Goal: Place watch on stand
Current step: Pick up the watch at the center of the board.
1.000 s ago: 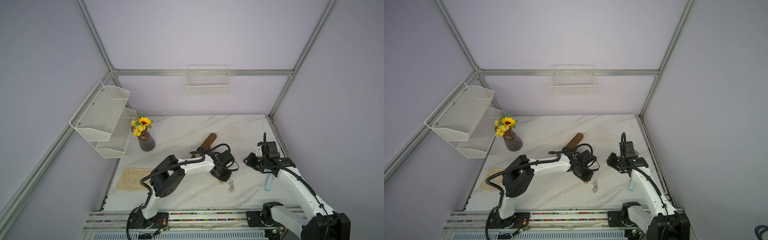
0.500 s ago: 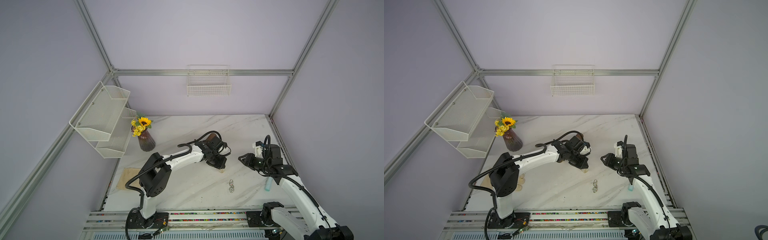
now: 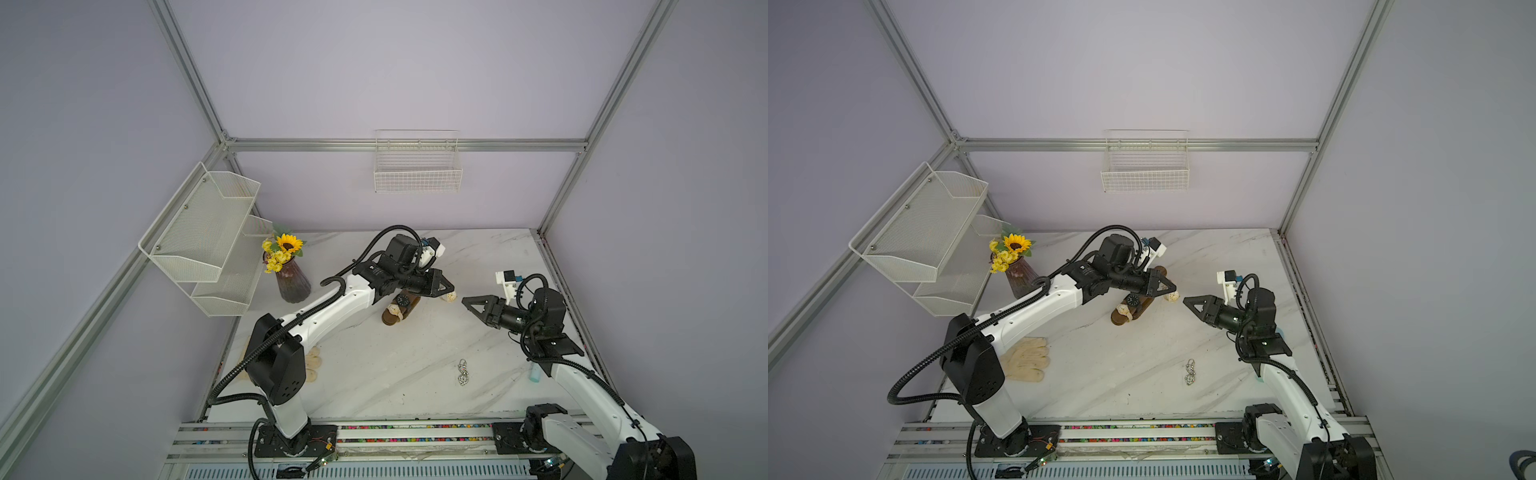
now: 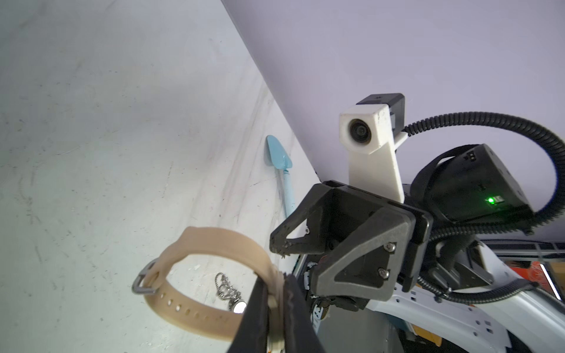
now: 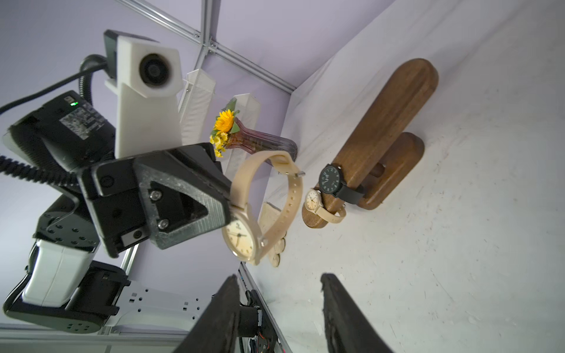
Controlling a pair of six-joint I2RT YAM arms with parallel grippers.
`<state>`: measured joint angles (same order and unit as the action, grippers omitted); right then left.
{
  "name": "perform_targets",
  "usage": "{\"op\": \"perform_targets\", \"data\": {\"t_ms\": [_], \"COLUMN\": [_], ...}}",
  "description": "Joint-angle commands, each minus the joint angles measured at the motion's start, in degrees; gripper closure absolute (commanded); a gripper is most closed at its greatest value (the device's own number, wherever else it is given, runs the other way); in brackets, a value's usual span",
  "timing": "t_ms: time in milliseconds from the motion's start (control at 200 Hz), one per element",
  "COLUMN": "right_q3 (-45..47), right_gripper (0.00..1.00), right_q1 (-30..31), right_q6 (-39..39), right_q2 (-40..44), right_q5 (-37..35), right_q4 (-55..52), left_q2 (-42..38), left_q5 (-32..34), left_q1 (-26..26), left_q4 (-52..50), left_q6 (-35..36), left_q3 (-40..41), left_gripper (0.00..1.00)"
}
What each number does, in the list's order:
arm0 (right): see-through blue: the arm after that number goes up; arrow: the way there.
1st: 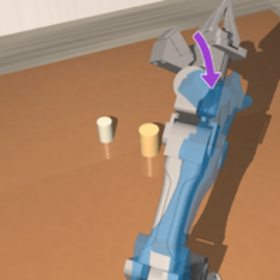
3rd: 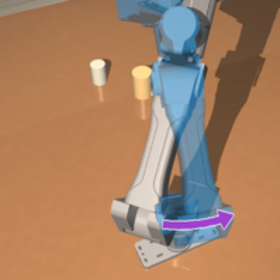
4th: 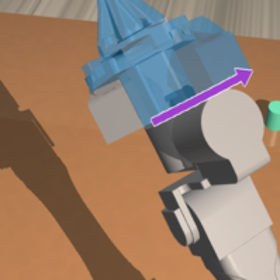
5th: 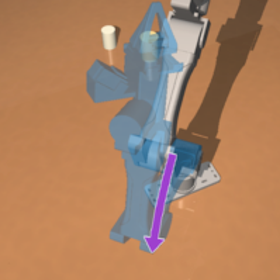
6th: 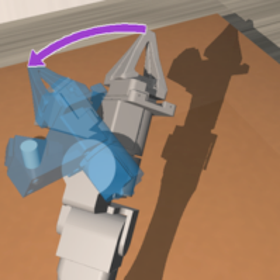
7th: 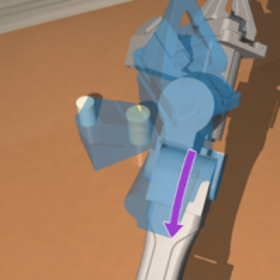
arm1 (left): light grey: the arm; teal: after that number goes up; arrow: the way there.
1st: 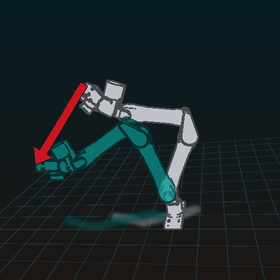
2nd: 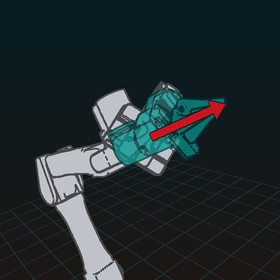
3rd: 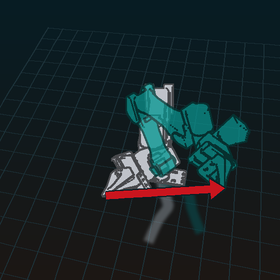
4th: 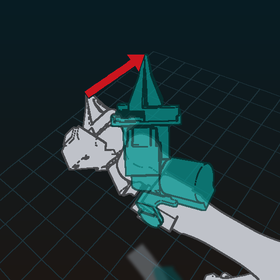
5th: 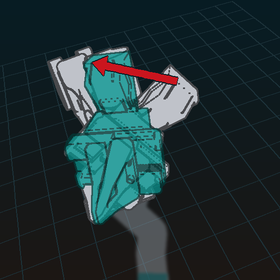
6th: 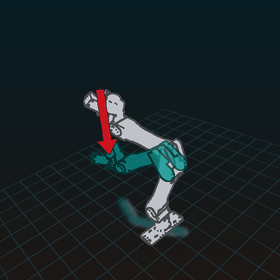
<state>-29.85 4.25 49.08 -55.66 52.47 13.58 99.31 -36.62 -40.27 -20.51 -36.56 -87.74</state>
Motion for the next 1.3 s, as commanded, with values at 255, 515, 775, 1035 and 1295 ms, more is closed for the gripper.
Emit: {"op": "perform_targets", "data": {"t_ms": [255, 515, 775, 1035, 1295], "right_q3": [-1.3, -2.6, -3.0, -2.9, -3.2], "right_gripper": [0.5, 0.56, 0.66, 0.75, 0.82], "right_q1": [0.9, 2.3, 2.3, 2.4, 2.4], "right_q6": [6.7, 5.4, 6.3, 7.3, 8.1], "right_q2": [-5.5, -6.5, -7.4, -7.2, -6.8], "right_q5": [6.2, 7.5, 7.9, 8.3, 9.2], "right_q4": [21.2, 22.4, 24.2, 25.5, 25.9], "left_q2": [-3.0, -1.8, -2.1, -2.5, -2.6], "left_q5": [-5.4, -8.4, -9.4, -10.9, -11.9], "left_q1": [0.5, 0.8, 1.2, 1.7, 2.1], "left_q4": [8.2, 11.5, 13.9, 18.1, 21.9], "left_q6": [-5.2, -7.5, -8.9, -11.4, -13.8], "left_q3": [1.1, 0.8, 2.1, 4.1, 5.4], "left_gripper": [0.89, 0.87, 0.87, 0.84, 0.84]}}
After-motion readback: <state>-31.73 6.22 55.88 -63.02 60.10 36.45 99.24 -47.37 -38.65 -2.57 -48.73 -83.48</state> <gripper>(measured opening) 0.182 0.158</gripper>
